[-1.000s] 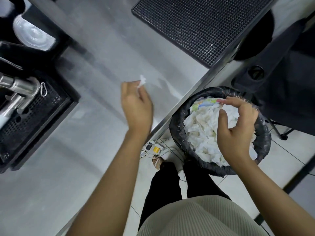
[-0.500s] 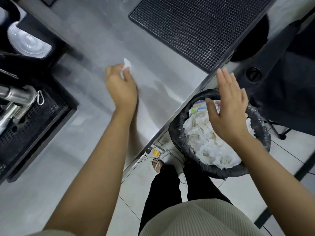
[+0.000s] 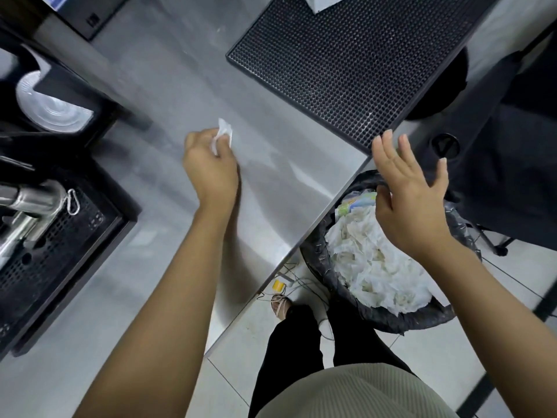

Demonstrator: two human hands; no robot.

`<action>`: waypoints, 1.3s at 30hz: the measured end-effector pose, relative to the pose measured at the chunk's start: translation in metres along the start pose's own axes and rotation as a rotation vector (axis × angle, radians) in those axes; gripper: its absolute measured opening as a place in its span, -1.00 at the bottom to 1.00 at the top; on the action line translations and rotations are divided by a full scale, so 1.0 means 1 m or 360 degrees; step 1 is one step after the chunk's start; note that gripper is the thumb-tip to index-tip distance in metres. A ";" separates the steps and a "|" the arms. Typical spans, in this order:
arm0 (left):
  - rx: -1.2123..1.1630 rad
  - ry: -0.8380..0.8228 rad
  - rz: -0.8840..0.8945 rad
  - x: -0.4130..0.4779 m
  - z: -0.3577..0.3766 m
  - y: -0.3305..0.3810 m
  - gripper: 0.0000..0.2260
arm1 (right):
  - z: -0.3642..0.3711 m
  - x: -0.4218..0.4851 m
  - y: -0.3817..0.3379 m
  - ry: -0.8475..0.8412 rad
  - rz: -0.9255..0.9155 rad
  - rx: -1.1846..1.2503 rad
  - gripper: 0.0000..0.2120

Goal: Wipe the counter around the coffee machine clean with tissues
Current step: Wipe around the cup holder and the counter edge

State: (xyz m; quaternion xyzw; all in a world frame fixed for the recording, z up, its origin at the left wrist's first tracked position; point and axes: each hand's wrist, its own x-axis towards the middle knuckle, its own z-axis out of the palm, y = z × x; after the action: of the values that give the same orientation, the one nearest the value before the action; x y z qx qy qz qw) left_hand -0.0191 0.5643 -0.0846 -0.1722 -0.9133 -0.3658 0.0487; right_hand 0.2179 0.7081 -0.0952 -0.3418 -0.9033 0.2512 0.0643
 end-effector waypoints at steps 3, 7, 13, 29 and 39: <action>-0.0026 -0.0110 0.0225 -0.030 0.016 0.024 -0.86 | -0.001 0.000 -0.001 -0.0019 0.0022 -0.0031 -0.22; -0.0291 -0.0573 0.0672 -0.100 0.024 0.055 -0.84 | -0.003 -0.001 -0.001 -0.0035 0.0037 -0.0051 -0.20; -0.0377 -0.0257 0.0265 -0.025 0.015 0.033 -0.90 | -0.004 -0.001 0.000 -0.0038 0.0023 -0.0076 -0.20; -0.0368 -0.0174 0.0337 0.002 0.025 0.031 -0.90 | 0.002 -0.003 -0.020 0.0086 0.0172 -0.0154 -0.24; 0.0006 -0.0010 0.0033 0.111 0.045 0.009 -0.81 | 0.006 -0.003 -0.022 0.0116 0.0180 -0.0158 -0.21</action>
State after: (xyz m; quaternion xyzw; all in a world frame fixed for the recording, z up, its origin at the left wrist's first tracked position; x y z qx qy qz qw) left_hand -0.1177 0.6324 -0.0880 -0.1828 -0.9123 -0.3630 0.0498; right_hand 0.2053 0.6892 -0.0893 -0.4041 -0.8909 0.1967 0.0657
